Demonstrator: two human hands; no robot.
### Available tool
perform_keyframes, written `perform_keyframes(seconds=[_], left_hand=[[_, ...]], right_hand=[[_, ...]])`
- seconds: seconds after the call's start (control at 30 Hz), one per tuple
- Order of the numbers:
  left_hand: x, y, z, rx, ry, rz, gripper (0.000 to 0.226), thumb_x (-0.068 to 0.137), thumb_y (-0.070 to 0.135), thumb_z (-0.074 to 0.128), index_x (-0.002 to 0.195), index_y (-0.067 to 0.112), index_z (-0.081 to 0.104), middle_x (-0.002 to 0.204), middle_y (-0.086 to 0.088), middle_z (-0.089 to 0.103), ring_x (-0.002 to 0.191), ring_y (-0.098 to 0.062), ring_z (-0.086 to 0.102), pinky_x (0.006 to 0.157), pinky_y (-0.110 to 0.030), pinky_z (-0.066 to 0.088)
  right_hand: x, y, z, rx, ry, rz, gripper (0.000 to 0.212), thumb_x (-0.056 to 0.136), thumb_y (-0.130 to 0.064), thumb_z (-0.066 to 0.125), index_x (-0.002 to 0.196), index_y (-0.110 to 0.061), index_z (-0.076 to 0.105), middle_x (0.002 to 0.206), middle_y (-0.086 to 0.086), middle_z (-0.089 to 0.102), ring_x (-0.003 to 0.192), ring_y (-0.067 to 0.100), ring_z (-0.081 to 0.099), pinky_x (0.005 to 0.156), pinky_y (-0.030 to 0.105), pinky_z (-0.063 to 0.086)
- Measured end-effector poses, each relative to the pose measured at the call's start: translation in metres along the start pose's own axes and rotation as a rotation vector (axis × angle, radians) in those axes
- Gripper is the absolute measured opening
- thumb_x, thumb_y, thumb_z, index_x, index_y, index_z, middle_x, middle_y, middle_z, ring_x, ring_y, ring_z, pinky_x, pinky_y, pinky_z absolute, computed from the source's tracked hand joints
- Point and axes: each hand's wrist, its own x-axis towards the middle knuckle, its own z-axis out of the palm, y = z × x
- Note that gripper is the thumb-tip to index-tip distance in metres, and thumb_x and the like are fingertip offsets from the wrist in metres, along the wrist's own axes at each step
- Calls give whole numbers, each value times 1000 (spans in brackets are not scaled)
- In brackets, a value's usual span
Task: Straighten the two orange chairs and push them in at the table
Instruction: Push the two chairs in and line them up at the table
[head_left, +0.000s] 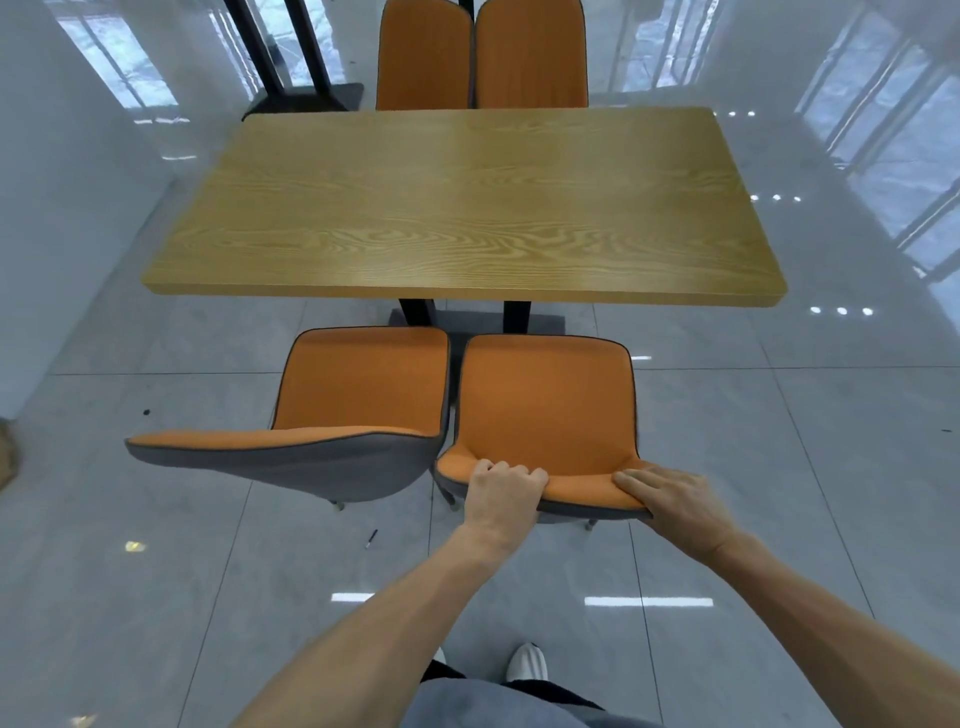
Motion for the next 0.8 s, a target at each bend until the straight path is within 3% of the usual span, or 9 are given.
perform_keyframes(seconds=[0.07, 0.13, 0.3, 0.6, 0.73, 0.8], left_hand=[[1, -8, 4, 10, -3, -8, 27, 48, 4, 79, 61, 21, 62, 48, 2, 60, 44, -21, 57, 52, -28, 44], [2, -18, 11, 17, 32, -32, 31, 40, 6, 82, 56, 22, 61, 43, 3, 57, 40, -20, 54, 48, -26, 43], [6, -27, 18, 9, 55, -31, 26, 48, 13, 83, 64, 23, 64, 54, 4, 65, 50, -20, 60, 55, -28, 46], [7, -27, 12, 50, 54, 14, 30, 51, 19, 85, 69, 22, 62, 57, 5, 60, 53, -19, 56, 50, -26, 42], [4, -23, 2, 39, -22, 24, 32, 79, 40, 69, 100, 18, 57, 90, -1, 64, 86, -25, 59, 73, -35, 43], [3, -19, -1, 60, -27, 36, 33, 85, 39, 63, 107, 17, 53, 101, -3, 64, 96, -27, 58, 80, -37, 42]], right_hand=[[8, -3, 3, 3, 7, -9, 49, 53, -12, 90, 97, -10, 69, 91, 6, 75, 74, 27, 71, 51, 38, 59], [15, -6, 6, 8, 22, -25, 46, 54, -10, 89, 95, -11, 69, 89, 5, 75, 72, 25, 71, 53, 35, 59], [20, -8, 4, 35, 31, -46, 43, 54, -12, 89, 92, -12, 70, 86, 3, 75, 69, 23, 70, 53, 31, 58], [20, -13, -5, 28, -124, 61, 46, 63, -26, 83, 103, -18, 62, 93, 0, 71, 72, 21, 68, 52, 33, 56], [20, -22, -12, 37, -220, 187, 43, 80, -35, 68, 119, -24, 52, 112, -4, 63, 93, 18, 61, 73, 35, 54], [19, -29, -15, 54, -245, 250, 43, 83, -35, 65, 121, -24, 49, 116, -3, 61, 98, 17, 58, 84, 34, 50]])
